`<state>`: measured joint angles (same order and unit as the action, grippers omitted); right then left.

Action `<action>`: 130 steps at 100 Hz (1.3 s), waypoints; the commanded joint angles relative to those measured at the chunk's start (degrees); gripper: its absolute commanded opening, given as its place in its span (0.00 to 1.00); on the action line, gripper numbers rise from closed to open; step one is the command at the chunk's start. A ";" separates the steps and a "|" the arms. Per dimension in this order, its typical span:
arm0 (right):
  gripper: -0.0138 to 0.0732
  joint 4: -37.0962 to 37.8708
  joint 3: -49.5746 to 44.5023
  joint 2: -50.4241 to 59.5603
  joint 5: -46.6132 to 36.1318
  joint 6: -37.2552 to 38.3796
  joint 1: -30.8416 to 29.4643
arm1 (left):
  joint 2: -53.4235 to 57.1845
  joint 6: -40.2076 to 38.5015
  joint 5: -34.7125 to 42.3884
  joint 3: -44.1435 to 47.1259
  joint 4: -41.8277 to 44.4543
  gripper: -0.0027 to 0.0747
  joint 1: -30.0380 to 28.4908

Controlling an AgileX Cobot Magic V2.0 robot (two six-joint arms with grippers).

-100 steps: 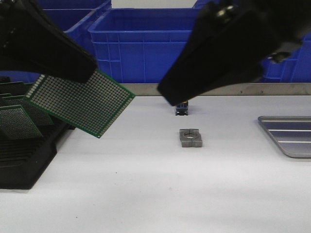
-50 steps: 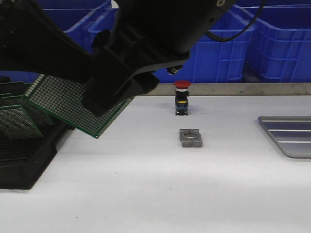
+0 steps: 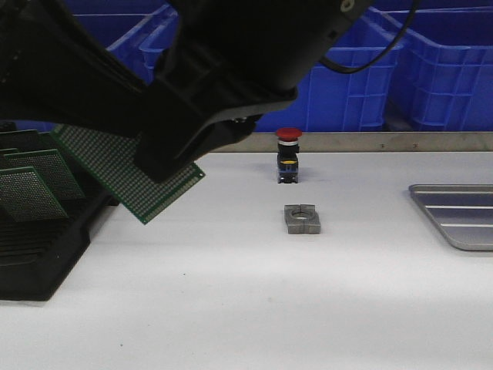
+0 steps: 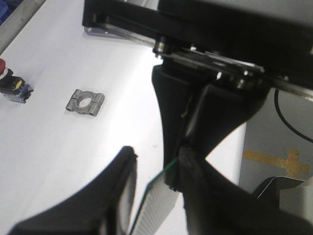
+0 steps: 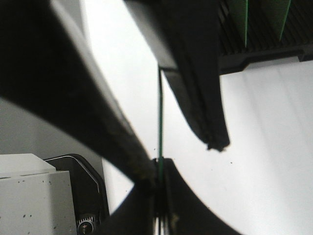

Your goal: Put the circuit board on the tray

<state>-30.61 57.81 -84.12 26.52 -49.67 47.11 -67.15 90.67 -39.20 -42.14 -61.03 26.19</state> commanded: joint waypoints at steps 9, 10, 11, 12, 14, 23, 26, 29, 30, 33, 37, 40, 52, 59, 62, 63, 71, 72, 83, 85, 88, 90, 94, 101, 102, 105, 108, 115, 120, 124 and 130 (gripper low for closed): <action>0.02 -2.47 1.97 1.70 -0.56 1.88 -1.92 | 1.28 -1.01 4.83 -1.58 -3.09 0.69 0.31; 0.02 -2.59 1.91 1.70 -0.28 2.03 -2.27 | 1.44 -1.01 5.30 -1.58 -3.06 0.70 0.12; 0.02 -2.87 1.91 1.70 0.27 2.08 -2.45 | 1.41 -1.01 5.51 -1.58 -2.95 0.71 0.16; 0.02 -3.02 1.82 1.70 0.56 2.18 -2.65 | 1.53 -1.01 5.73 -1.71 -2.95 0.72 0.01; 0.02 -3.49 1.75 1.70 1.37 2.24 -3.29 | 1.51 -1.01 6.40 -1.69 -2.83 0.73 -0.17; 0.02 -5.67 1.03 1.70 3.86 2.67 -7.05 | 2.20 -1.01 7.53 -2.48 -2.74 0.73 -1.30; 0.02 -6.40 0.75 1.70 4.15 3.62 -8.61 | 2.28 -1.01 7.53 -2.76 -2.74 0.73 -1.63; 0.02 -7.21 0.35 1.70 4.20 4.50 -10.81 | 2.41 -1.01 7.53 -2.82 -2.74 0.73 -2.04; 0.02 -7.59 0.20 1.70 4.20 4.92 -11.72 | 2.41 -1.01 7.53 -2.85 -2.74 0.73 -2.15; 0.02 -8.03 0.01 1.70 4.20 5.75 -13.15 | 2.50 -1.01 7.53 -2.97 -2.74 0.73 -2.29; 0.02 -8.89 -0.38 1.70 4.20 6.78 -16.25 | 2.50 -1.01 7.53 -2.97 -2.74 0.73 -2.60; 0.02 -9.51 -0.46 1.70 4.20 7.42 -18.40 | 2.50 -1.01 7.53 -2.97 -2.69 0.73 -2.56; 0.02 -10.93 -0.95 1.56 4.20 8.79 -28.28 | 2.50 -1.01 7.53 -2.97 -2.69 0.73 -2.56; 0.02 -10.93 -0.95 0.73 4.28 9.34 -33.92 | 2.50 -1.01 7.19 -2.97 -2.69 0.73 -2.56; 0.02 -11.02 -0.95 -0.02 4.28 9.56 -36.66 | 2.50 -1.01 7.05 -2.97 -2.69 0.73 -2.56; 0.02 -11.11 -0.95 -0.02 4.28 9.56 -36.66 | 2.50 -1.01 7.05 -2.97 -2.69 0.73 -2.56; 0.02 -12.76 -0.95 -2.36 4.28 10.10 -42.48 | 2.50 -1.01 7.05 -2.97 -2.69 0.73 -2.56; 0.02 -12.88 -0.95 -2.56 4.28 10.16 -42.91 | 2.50 -1.01 7.05 -2.97 -2.69 0.73 -2.56; 0.02 -13.79 -0.95 -6.04 4.35 10.16 -48.49 | 2.50 -1.01 6.92 -2.97 -2.69 0.73 -2.56; 0.02 -13.79 -0.95 -6.61 4.03 10.16 -49.30 | 2.50 -1.01 6.92 -2.97 -2.69 0.73 -2.56; 0.02 -13.79 -0.95 -7.34 3.62 10.10 -50.32 | 2.50 -1.01 6.92 -2.97 -2.69 0.73 -2.56; 0.02 -13.79 -0.95 -7.94 3.55 10.10 -51.01 | 2.50 -1.01 6.92 -2.97 -2.69 0.73 -2.56; 0.02 -13.79 -0.95 -9.05 3.28 10.10 -52.24 | 2.50 -1.01 6.92 -2.97 -2.69 0.73 -2.56; 0.02 -13.79 -0.95 -10.55 2.58 10.10 -54.04 | 2.50 -1.01 6.92 -2.97 -2.69 0.73 -2.56; 0.02 -13.79 -0.95 -10.69 2.43 10.10 -54.20 | 2.50 -1.01 6.92 -2.97 -2.69 0.73 -2.56; 0.02 -13.79 -0.95 -11.18 2.29 10.10 -54.79 | 2.50 -1.01 6.92 -2.97 -2.69 0.73 -2.56; 0.02 -13.79 -0.89 -11.55 2.28 10.10 -55.44 | 2.50 -1.01 6.92 -2.97 -2.69 0.73 -2.56; 0.02 -13.79 -0.84 -11.90 2.43 10.10 -56.27 | 2.50 -1.01 6.92 -2.97 -2.69 0.73 -2.56; 0.03 -13.74 -0.84 -11.96 2.43 10.10 -56.61 | 2.50 -1.01 6.92 -2.97 -2.69 0.73 -2.56; 0.06 -13.74 -0.84 -12.03 2.31 10.10 -56.92 | 2.50 -1.01 6.92 -2.97 -2.69 0.73 -2.56; 0.19 -13.74 -0.84 -12.03 2.12 10.10 -57.44 | 2.50 -1.01 6.92 -2.97 -2.69 0.73 -2.56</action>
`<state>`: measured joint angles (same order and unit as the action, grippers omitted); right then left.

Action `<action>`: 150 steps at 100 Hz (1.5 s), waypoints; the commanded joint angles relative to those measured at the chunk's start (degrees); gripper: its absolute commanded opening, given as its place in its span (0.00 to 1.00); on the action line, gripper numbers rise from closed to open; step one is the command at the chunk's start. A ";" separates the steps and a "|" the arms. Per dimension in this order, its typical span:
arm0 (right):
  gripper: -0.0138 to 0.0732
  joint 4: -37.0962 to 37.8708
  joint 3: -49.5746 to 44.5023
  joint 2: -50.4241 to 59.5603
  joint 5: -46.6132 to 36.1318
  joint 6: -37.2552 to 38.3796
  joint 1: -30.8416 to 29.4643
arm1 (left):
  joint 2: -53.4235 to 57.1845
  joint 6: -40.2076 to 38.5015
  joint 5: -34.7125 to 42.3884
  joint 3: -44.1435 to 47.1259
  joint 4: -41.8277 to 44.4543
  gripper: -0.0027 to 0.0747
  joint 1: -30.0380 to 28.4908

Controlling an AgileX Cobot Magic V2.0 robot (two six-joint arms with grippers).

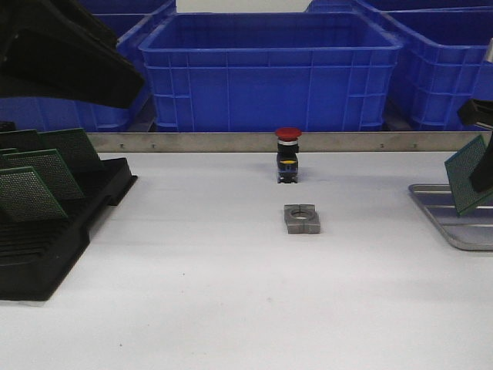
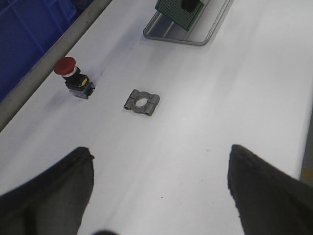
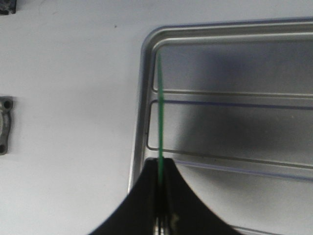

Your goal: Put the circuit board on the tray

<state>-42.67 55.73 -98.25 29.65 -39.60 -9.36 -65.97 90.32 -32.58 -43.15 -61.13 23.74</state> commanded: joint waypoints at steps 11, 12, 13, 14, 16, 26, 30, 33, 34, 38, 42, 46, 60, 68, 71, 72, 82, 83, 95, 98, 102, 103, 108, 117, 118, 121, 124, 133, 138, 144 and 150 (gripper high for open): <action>0.52 -1.69 1.24 2.10 -0.88 0.03 -1.91 | 1.32 -0.66 0.29 -2.06 -1.86 0.73 -0.11; 0.57 -1.69 1.24 2.10 -0.65 0.03 -1.98 | 1.32 -0.66 0.29 -2.20 -1.48 0.72 -0.11; 0.59 -1.69 1.24 2.10 -0.49 0.03 -2.17 | 1.32 -0.66 0.29 -2.21 -1.26 0.72 -0.11; 0.62 -1.69 1.24 2.10 -0.21 0.03 -2.26 | 1.32 -0.66 0.29 -2.21 -0.72 0.72 -0.11; 0.67 -1.69 1.24 2.10 0.16 0.03 -2.44 | 1.32 -0.78 0.29 -2.28 0.25 0.72 -0.11; 0.73 -1.43 1.24 2.38 0.80 0.03 -3.49 | 1.32 -2.45 0.48 -2.89 5.69 0.72 -0.11; 0.71 -1.39 1.24 2.65 1.05 0.03 -3.94 | 1.32 -3.51 0.78 -3.32 7.51 0.72 -0.11; 0.70 -1.37 1.24 2.89 1.20 0.03 -4.16 | 1.32 -4.52 0.94 -3.68 9.91 0.72 -0.11; 0.70 -1.28 1.24 3.04 1.19 0.03 -4.26 | 1.32 -5.02 1.13 -3.87 10.47 0.72 -0.11; 0.69 -1.05 1.24 3.52 1.30 0.03 -4.47 | 1.32 -6.48 1.88 -4.23 14.54 0.72 -0.11; 0.68 -0.74 1.24 4.26 1.37 -0.02 -4.48 | 1.32 -9.10 2.78 -4.64 20.20 0.72 -0.11; 0.68 -0.74 1.24 4.84 1.37 -0.02 -4.48 | 1.32 -12.52 4.21 -4.72 25.52 0.72 -0.11; 0.68 -0.74 1.24 7.25 1.31 -0.08 -4.48 | 0.54 -25.18 3.11 -4.72 45.36 0.72 -1.00; 0.68 -0.74 1.24 8.21 1.25 -0.13 -4.48 | -0.35 -27.76 1.20 -4.72 50.46 0.72 -2.82; 0.68 -0.74 1.24 8.55 1.25 -0.13 -4.48 | -0.85 -27.76 0.68 -4.72 50.89 0.71 -3.57; 0.68 -0.74 1.24 8.62 1.25 -0.13 -4.48 | -1.11 -27.76 0.53 -4.72 50.90 0.71 -3.97; 0.68 -0.74 1.24 8.96 1.46 -0.13 -4.48 | -2.83 -27.76 0.65 -4.72 51.48 0.71 -6.86; 0.68 -0.74 1.24 9.00 1.54 -0.13 -4.48 | -2.95 -27.76 0.66 -4.72 51.45 0.71 -7.06; 0.68 -0.74 1.24 9.00 2.35 -0.13 -4.48 | -5.40 -27.76 1.06 -4.72 51.53 0.71 -9.56; 0.68 -0.74 1.24 9.00 2.44 -0.13 -4.48 | -6.01 -27.76 1.34 -4.72 51.64 0.71 -9.86; 0.68 -0.74 1.24 9.00 2.47 -0.13 -4.48 | -6.91 -27.76 1.99 -4.72 52.34 0.71 -9.86; 0.68 -0.74 1.24 9.00 2.47 -0.13 -4.48 | -7.08 -27.76 2.10 -4.72 52.71 0.71 -9.86; 0.68 -0.74 1.24 9.00 2.54 -0.13 -4.48 | -8.12 -27.76 3.31 -4.72 53.94 0.71 -9.86; 0.68 -0.74 1.24 9.00 2.98 -0.13 -4.48 | -9.79 -27.76 6.00 -4.72 54.72 0.71 -9.75; 0.68 -0.74 1.24 9.00 3.04 -0.13 -4.48 | -9.93 -27.76 6.36 -4.72 54.72 0.71 -9.75; 0.68 -0.74 1.24 9.00 3.16 -0.13 -4.48 | -10.64 -27.76 6.74 -4.80 54.72 0.71 -9.75; 0.68 -0.74 1.24 9.00 3.21 -0.13 -4.48 | -11.25 -27.76 6.87 -4.95 55.17 0.71 -9.75; 0.68 -0.74 1.24 9.00 3.21 -0.13 -4.48 | -13.21 -27.76 7.87 -5.62 55.63 0.71 -9.75; 0.68 -0.74 1.24 9.00 3.21 -0.13 -4.48 | -14.42 -27.76 8.09 -6.26 55.63 0.71 -9.75; 0.68 -0.74 1.24 9.00 3.21 -0.13 -4.48 | -15.95 -27.76 7.59 -7.36 55.63 0.71 -9.75; 0.68 -0.74 1.24 9.00 3.27 -0.13 -4.48 | -17.61 -27.76 7.32 -8.10 55.63 0.71 -9.75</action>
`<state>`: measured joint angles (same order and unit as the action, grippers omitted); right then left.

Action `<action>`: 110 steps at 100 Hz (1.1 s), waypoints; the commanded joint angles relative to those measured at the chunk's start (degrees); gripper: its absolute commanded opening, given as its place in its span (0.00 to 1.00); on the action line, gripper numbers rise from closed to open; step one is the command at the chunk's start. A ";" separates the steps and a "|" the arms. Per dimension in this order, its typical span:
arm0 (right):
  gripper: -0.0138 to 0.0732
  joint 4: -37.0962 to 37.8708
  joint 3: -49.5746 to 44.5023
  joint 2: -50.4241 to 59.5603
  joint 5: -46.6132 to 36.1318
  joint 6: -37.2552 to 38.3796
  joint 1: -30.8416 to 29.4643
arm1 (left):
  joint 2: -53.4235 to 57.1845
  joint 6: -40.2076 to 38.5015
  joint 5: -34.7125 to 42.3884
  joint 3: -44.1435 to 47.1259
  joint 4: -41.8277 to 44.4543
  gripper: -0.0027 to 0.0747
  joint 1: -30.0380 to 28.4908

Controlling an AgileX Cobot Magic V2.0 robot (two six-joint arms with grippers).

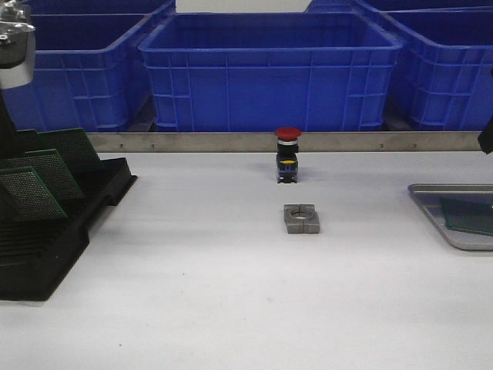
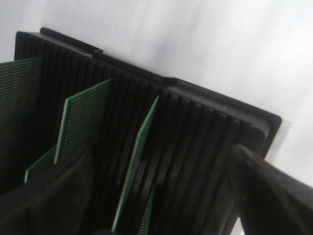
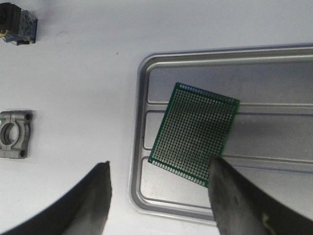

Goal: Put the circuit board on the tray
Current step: 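Grasp a second green board in the rack with the left gripper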

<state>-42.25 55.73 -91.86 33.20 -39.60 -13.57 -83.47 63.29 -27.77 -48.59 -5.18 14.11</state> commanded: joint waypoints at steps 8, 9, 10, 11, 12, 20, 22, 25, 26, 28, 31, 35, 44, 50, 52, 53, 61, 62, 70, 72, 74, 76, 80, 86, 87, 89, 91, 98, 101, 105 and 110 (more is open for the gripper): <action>0.68 -1.15 1.24 2.61 -0.28 -0.13 -0.27 | -1.41 -0.73 3.10 -3.32 -0.15 0.68 -0.12; 0.68 -1.15 1.24 2.61 -0.28 -0.13 -0.27 | -1.64 -0.73 3.10 -3.32 0.01 0.67 -0.12; 0.68 -1.15 1.24 2.61 -0.28 -0.13 -0.27 | -1.67 -0.73 3.10 -3.46 0.01 0.66 -0.12; 0.68 -1.15 1.24 2.61 -0.28 -0.13 -0.27 | -1.79 -0.73 3.10 -3.46 0.01 0.65 -0.12; 0.68 -1.15 1.24 2.61 -0.28 -0.13 -0.27 | -1.93 -0.73 3.10 -3.57 0.01 0.64 -0.12; 0.68 -1.15 1.24 2.61 -0.28 -0.13 -0.27 | -2.30 -0.73 2.84 -3.70 0.01 0.51 -0.12; 0.68 -1.15 1.24 2.61 -0.28 -0.13 -0.27 | -2.30 -0.73 2.66 -3.70 0.01 0.46 -0.12; 0.68 -1.15 1.24 2.61 -0.28 -0.13 -0.27 | -2.30 -0.73 2.55 -3.70 0.01 0.38 -0.12; 0.68 -1.15 1.24 2.61 -0.28 -0.13 -0.27 | -2.30 -0.73 2.57 -3.70 0.01 0.36 -0.12; 0.68 -1.15 1.24 2.61 -0.28 -0.13 -0.27 | -2.30 -0.73 2.57 -3.70 0.01 0.31 -0.12; 0.68 -1.15 1.24 2.61 -0.34 -0.13 -0.27 | -2.30 -0.73 2.57 -3.70 0.01 0.24 -0.12; 0.68 -1.15 1.24 2.61 -0.48 -0.13 -0.27 | -2.30 -0.73 2.57 -3.70 0.01 0.14 -0.12; 0.68 -1.15 1.24 2.61 -0.49 -0.13 -0.27 | -2.30 -0.73 2.80 -3.70 0.56 0.01 -0.12; 0.68 -1.15 1.24 2.61 -0.49 -0.13 -0.27 | -2.30 -0.73 2.80 -3.70 0.55 0.01 -0.12; 0.68 -1.15 1.24 2.61 -0.49 -0.13 -0.27 | -2.30 -0.73 2.80 -3.70 0.58 0.01 -0.12; 0.68 -1.15 1.24 2.61 -0.49 -0.13 -0.27 | -2.30 -0.73 2.80 -3.70 0.72 0.01 -0.12; 0.68 -1.15 1.24 2.61 -0.54 -0.13 -0.27 | -2.05 -0.73 2.55 -3.70 1.88 0.01 -0.12; 0.68 -1.15 1.24 2.61 -0.52 -0.28 -0.27 | -1.91 -0.73 2.37 -3.80 2.03 0.01 -0.12; 0.68 -1.15 1.24 2.72 -0.25 -2.21 -0.27 | -1.07 -0.73 0.38 -4.45 3.05 0.01 -0.05; 0.68 -1.15 1.24 2.84 -0.10 -2.69 -0.27 | -0.62 -0.73 -0.32 -4.56 3.18 0.01 -0.05; 0.68 -1.22 1.24 2.93 0.16 -2.99 -0.27 | -0.23 -0.73 -1.20 -4.91 3.19 0.01 -0.05; 0.68 -1.29 1.24 3.22 0.49 -3.05 -0.27 | 0.21 -0.73 -2.14 -5.23 3.54 0.01 -0.05; 0.68 -1.59 1.24 3.70 1.13 -3.17 -0.27 | 1.05 -0.73 -3.89 -5.87 3.98 0.01 -0.05; 0.68 -1.97 1.24 4.95 2.79 -3.97 -0.20 | 2.70 -0.73 -6.28 -6.89 3.75 0.01 -0.05; 0.68 -1.98 1.24 5.13 2.97 -4.11 -0.14 | 2.87 -0.73 -6.82 -7.16 3.61 0.01 -0.05; 0.68 -1.98 1.24 5.66 3.48 -4.54 -0.09 | 3.44 -0.73 -7.35 -7.52 3.43 0.01 -0.05; 0.68 -2.03 1.24 6.17 3.97 -5.03 -0.04 | 4.01 -0.73 -7.96 -7.83 3.06 0.01 -0.05; 0.68 -2.10 1.24 8.16 5.02 -7.00 0.34 | 5.76 -0.30 -8.98 -8.64 1.26 0.01 -0.05; 0.68 -2.35 1.24 8.97 5.34 -7.71 0.59 | 6.36 0.59 -9.38 -8.92 0.08 0.01 0.12; 0.68 -2.41 1.24 10.49 5.86 -9.07 1.16 | 7.27 1.46 -10.03 -9.31 -2.05 0.01 0.69; 0.68 -2.41 1.24 11.76 6.48 -10.14 1.91 | 7.77 2.74 -10.73 -9.72 -5.24 0.01 1.34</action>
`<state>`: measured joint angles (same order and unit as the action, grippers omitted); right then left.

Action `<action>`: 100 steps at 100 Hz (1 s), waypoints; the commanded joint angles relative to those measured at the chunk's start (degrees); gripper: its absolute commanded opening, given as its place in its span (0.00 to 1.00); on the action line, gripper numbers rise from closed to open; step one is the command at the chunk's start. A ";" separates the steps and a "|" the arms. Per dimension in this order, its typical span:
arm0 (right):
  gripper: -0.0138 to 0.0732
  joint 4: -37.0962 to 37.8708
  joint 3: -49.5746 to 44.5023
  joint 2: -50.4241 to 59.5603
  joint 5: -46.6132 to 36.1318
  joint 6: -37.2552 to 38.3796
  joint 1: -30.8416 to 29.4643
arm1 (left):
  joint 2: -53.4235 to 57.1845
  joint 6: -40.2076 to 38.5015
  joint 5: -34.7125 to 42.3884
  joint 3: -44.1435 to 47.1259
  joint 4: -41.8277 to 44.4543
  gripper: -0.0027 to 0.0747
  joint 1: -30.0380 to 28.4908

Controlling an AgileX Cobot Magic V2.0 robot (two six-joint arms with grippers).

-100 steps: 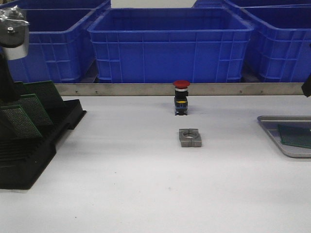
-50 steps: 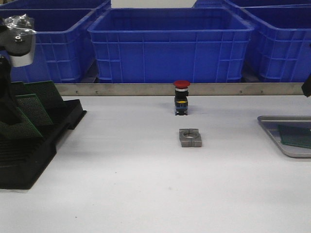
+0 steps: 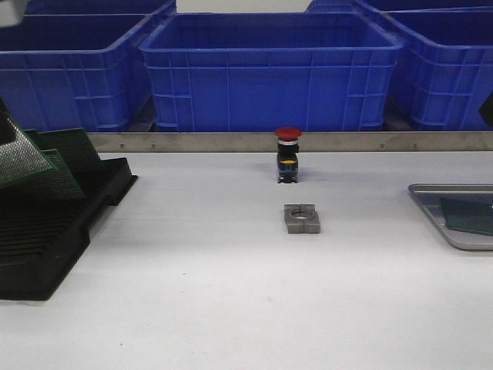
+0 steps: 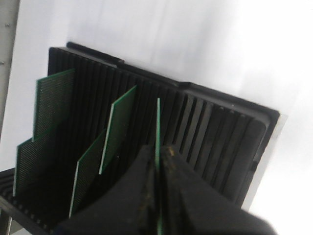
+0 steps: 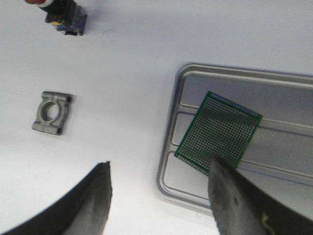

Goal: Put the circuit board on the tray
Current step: 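Grasp a second green board in the rack with the left gripper, then lift the second board up toward the table center with the left gripper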

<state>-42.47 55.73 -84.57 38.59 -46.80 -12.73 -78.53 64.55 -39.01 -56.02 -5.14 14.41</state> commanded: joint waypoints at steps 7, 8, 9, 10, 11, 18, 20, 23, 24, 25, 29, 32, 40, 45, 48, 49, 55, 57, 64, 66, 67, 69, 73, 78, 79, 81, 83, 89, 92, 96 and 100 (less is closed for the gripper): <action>0.68 -2.19 1.24 6.44 2.84 -5.19 3.00 | 3.27 3.55 -0.03 -2.41 -11.52 0.01 2.47; 0.68 -2.19 1.24 6.81 2.98 -5.78 3.49 | 3.27 4.05 -0.04 -2.41 -12.17 0.01 2.62; 0.68 -2.19 1.24 6.98 3.16 -6.10 3.76 | 3.27 4.28 -0.04 -2.41 -13.43 0.01 2.94; 0.68 -2.19 1.24 7.13 3.28 -6.48 4.33 | 3.27 4.81 -0.34 -2.41 -14.04 0.01 3.11; 0.68 -2.19 1.24 7.47 3.41 -7.18 4.64 | 3.27 5.09 -0.36 -2.41 -14.65 0.01 3.42; 0.68 -2.19 1.24 8.97 3.68 -10.92 8.22 | 3.16 7.67 -1.20 -2.41 -20.55 0.01 5.03; 0.68 -2.19 1.24 9.30 3.77 -12.16 9.42 | 3.16 8.34 -1.46 -2.41 -22.27 0.01 5.47; 0.68 -2.19 1.24 9.82 3.76 -13.70 11.08 | 3.16 9.25 -1.76 -2.41 -25.18 0.01 5.99; 0.68 -2.19 1.24 9.90 3.76 -14.09 11.93 | 3.16 9.73 -1.95 -2.41 -25.81 0.01 6.10; 0.68 -2.19 1.24 10.08 3.83 -15.19 12.80 | 3.16 10.04 -2.18 -2.41 -26.97 0.01 6.32; 0.68 -2.19 1.24 10.33 4.04 -16.79 14.94 | 3.16 11.17 -2.52 -2.41 -29.88 0.01 6.69; 0.68 -2.19 1.24 10.38 4.33 -17.85 16.66 | 3.16 12.18 -2.96 -2.41 -32.25 0.01 7.08; 0.68 -2.19 1.17 10.30 4.45 -18.88 21.73 | 3.16 15.54 -4.82 -2.41 -38.74 0.01 7.20; 0.68 -2.15 1.17 10.18 4.45 -19.14 24.62 | 3.06 18.15 -5.89 -2.41 -42.20 0.01 7.20; 0.68 -2.15 1.17 10.18 4.45 -19.75 26.21 | 3.08 19.27 -6.52 -2.41 -43.67 0.01 7.20; 0.68 -2.15 1.17 10.18 4.45 -19.89 26.59 | 3.08 19.52 -6.77 -2.41 -44.16 0.01 7.20; 0.68 -2.15 1.17 10.18 4.12 -21.40 29.90 | 2.94 20.72 -7.88 -2.41 -45.79 0.01 7.33; 0.68 -2.15 1.17 10.18 4.06 -22.01 30.95 | 2.80 21.21 -8.40 -2.41 -46.15 0.01 7.33; 0.68 -2.15 1.17 10.18 3.45 -24.06 34.00 | 2.31 23.05 -11.00 -2.41 -47.72 0.01 7.33; 0.68 -2.22 1.17 10.18 3.16 -24.40 34.84 | 2.14 23.20 -11.72 -2.41 -48.26 0.01 7.33; 0.68 -2.28 1.17 10.18 2.99 -24.74 35.12 | 1.97 23.33 -11.90 -2.41 -48.41 0.01 7.33; 0.68 -2.38 1.17 10.18 2.70 -25.05 35.92 | 1.82 23.49 -12.45 -2.41 -48.93 0.01 7.33; 0.68 -2.67 1.17 10.11 2.21 -25.45 37.48 | 1.34 24.21 -13.24 -2.41 -50.23 0.01 7.33; 0.68 -2.79 1.17 9.81 1.53 -25.72 39.16 | 0.90 24.97 -13.83 -2.41 -51.95 0.01 7.33; 0.68 -2.79 1.17 9.69 1.39 -25.72 39.39 | 0.80 24.95 -13.83 -2.41 -52.20 0.01 7.33; 0.68 -2.79 1.17 9.48 1.14 -25.72 40.03 | 0.79 25.34 -13.93 -2.41 -53.11 0.01 7.33; 0.68 -2.79 1.17 9.17 0.86 -25.72 40.61 | 0.67 25.85 -14.09 -2.41 -54.01 0.01 7.33; 0.68 -2.91 1.17 8.24 0.07 -25.72 41.92 | 0.67 27.61 -14.79 -2.41 -56.11 0.01 7.33; 0.68 -2.98 1.17 7.67 -0.42 -25.72 42.35 | 0.67 28.25 -15.01 -2.41 -56.60 0.01 7.33; 0.68 -3.23 1.17 6.88 -1.19 -25.72 42.86 | 0.67 29.32 -15.66 -2.41 -56.70 0.01 7.46; 0.68 -3.72 1.17 6.10 -1.98 -25.72 43.24 | 0.67 30.36 -16.05 -2.41 -56.47 0.01 7.61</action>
<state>-43.06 55.69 -78.53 39.74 -71.76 29.68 -79.41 92.85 -53.67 -56.60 -57.21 21.40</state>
